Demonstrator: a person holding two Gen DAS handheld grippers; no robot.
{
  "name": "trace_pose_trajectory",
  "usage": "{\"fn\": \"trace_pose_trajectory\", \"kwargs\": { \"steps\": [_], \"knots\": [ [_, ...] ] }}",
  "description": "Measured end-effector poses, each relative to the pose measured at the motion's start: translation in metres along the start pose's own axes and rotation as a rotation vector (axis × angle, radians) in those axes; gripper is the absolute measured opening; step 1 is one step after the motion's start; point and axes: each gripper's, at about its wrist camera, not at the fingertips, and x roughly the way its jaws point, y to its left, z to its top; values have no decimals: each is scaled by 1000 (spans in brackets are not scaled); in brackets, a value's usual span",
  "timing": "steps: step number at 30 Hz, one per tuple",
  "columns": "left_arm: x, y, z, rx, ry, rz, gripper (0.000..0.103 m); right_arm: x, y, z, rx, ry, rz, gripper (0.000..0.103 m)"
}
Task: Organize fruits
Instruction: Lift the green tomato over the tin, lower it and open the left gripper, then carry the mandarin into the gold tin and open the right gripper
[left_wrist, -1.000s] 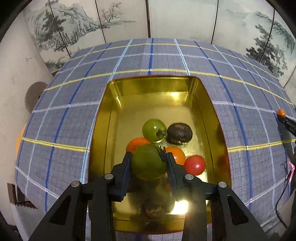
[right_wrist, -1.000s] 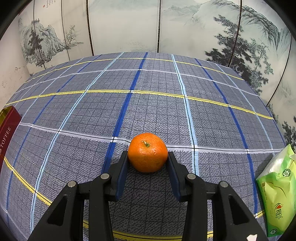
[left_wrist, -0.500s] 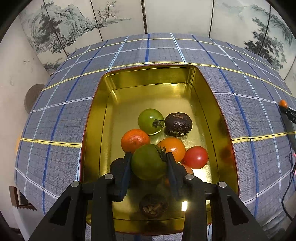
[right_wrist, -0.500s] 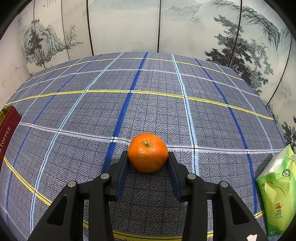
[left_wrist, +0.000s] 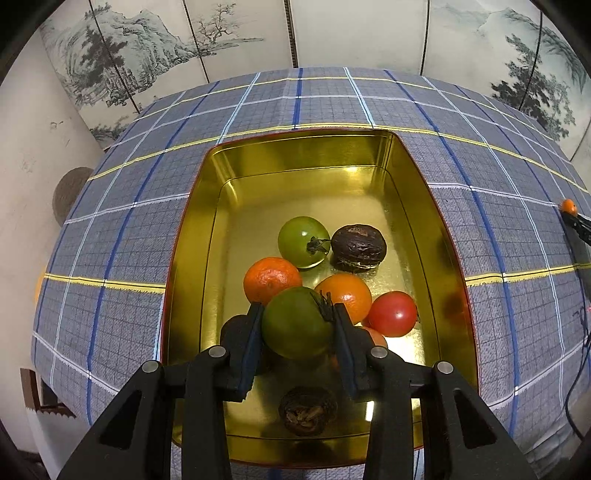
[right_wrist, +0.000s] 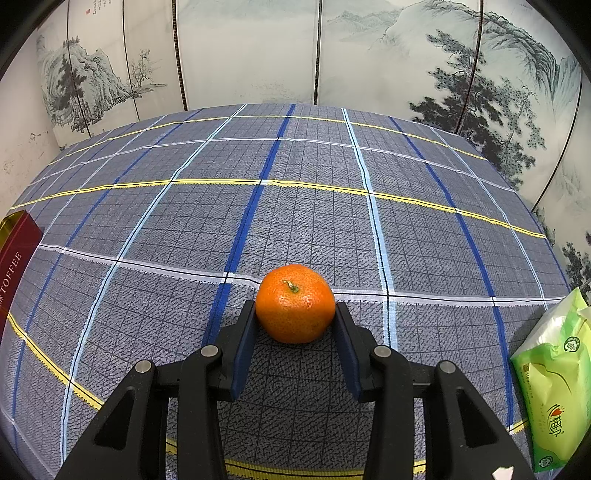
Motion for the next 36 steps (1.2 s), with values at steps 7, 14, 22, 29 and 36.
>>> {"fn": "trace_pose_trajectory", "kwargs": {
  "steps": [7, 14, 22, 29, 36],
  "knots": [
    [-1, 2, -1, -6, -3, -1, 38, 0, 0, 0, -2, 0, -3, 38],
    [-1, 4, -2, -11, -14, -6, 44, 0, 0, 0, -3, 0, -4, 38],
    [-10, 11, -5, -51, -54, -32, 57, -1, 1, 1, 4, 6, -8, 37],
    [-28, 23, -5, -139, -142, -63, 61, -17, 17, 13, -9, -25, 11, 37],
    [-36, 19, -5, -171, -182, 18, 72, -30, 57, 22, -77, -38, 88, 37]
  ]
}}
